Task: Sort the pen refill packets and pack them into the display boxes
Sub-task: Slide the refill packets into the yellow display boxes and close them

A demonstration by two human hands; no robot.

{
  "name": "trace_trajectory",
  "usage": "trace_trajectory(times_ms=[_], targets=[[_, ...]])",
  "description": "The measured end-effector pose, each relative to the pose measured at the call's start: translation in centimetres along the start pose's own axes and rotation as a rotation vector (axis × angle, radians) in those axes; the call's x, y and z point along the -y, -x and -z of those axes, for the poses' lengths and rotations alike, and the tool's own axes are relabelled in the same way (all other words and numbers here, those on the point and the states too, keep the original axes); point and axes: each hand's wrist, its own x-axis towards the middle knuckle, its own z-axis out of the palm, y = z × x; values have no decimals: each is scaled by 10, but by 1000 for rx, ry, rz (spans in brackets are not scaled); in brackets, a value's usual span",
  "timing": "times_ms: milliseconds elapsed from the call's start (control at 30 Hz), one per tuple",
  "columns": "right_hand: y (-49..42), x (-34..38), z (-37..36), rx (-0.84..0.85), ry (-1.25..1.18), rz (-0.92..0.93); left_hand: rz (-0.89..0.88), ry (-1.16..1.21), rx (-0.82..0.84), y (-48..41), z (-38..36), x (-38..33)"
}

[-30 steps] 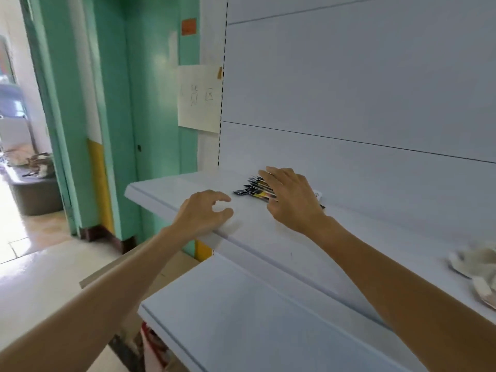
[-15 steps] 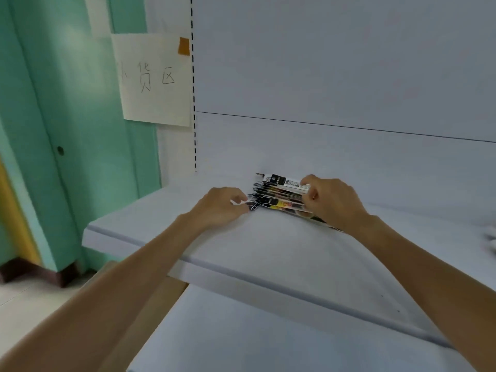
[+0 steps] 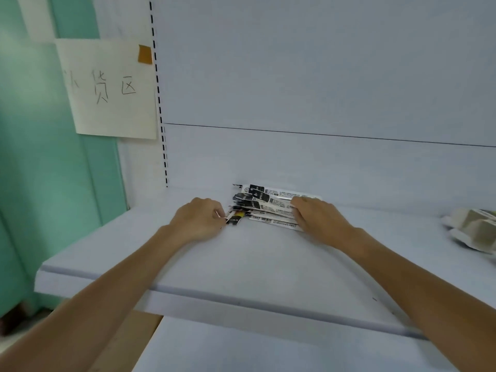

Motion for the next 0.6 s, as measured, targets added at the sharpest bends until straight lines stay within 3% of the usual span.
trace_trajectory(times_ms=[167, 367, 467, 600], targets=[[5, 5, 0, -44, -14, 44, 10, -88, -81, -6, -2, -6], [6, 18, -3, -82, 48, 122, 17, -84, 16, -9, -7, 1], [6, 19, -6, -193, 82, 321, 39, -113, -69, -7, 3, 1], [4, 20, -8, -5, 44, 290, 113, -125, -291, -3, 16, 10]])
